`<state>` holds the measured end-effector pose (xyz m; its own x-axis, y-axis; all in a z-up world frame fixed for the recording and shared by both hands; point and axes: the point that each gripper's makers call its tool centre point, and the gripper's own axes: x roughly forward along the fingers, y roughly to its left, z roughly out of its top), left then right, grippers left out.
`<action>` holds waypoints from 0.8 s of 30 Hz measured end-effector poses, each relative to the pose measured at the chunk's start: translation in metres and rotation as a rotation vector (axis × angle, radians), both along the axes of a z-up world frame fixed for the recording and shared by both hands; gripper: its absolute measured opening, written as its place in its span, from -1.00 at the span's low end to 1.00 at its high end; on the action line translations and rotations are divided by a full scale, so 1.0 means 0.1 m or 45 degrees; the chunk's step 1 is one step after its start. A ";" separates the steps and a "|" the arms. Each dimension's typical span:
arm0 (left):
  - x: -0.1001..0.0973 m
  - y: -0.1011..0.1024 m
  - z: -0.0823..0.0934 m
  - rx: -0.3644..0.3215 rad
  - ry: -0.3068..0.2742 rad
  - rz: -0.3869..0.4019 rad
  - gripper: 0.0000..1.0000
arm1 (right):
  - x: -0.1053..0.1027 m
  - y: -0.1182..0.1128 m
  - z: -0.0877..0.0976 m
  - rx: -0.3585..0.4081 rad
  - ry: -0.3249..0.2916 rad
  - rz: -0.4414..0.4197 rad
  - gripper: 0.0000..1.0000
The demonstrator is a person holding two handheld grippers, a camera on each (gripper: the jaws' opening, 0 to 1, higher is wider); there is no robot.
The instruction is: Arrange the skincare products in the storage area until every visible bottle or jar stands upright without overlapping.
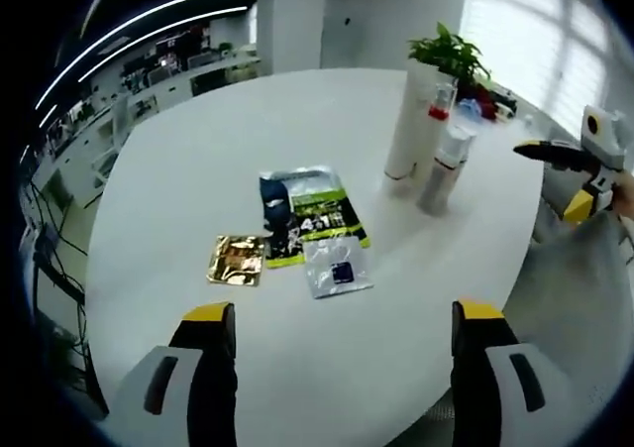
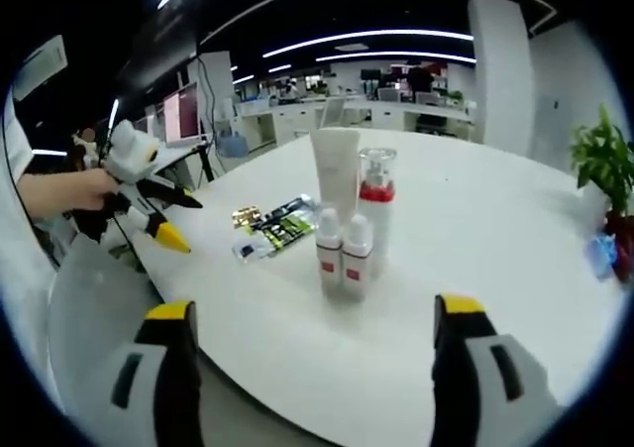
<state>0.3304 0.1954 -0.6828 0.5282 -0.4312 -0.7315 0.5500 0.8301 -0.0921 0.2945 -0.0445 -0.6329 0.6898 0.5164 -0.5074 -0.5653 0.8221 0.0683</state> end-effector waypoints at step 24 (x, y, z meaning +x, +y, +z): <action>0.30 -0.32 -0.47 0.110 0.129 0.030 0.29 | 0.02 -0.15 -0.15 0.012 0.057 -0.076 0.99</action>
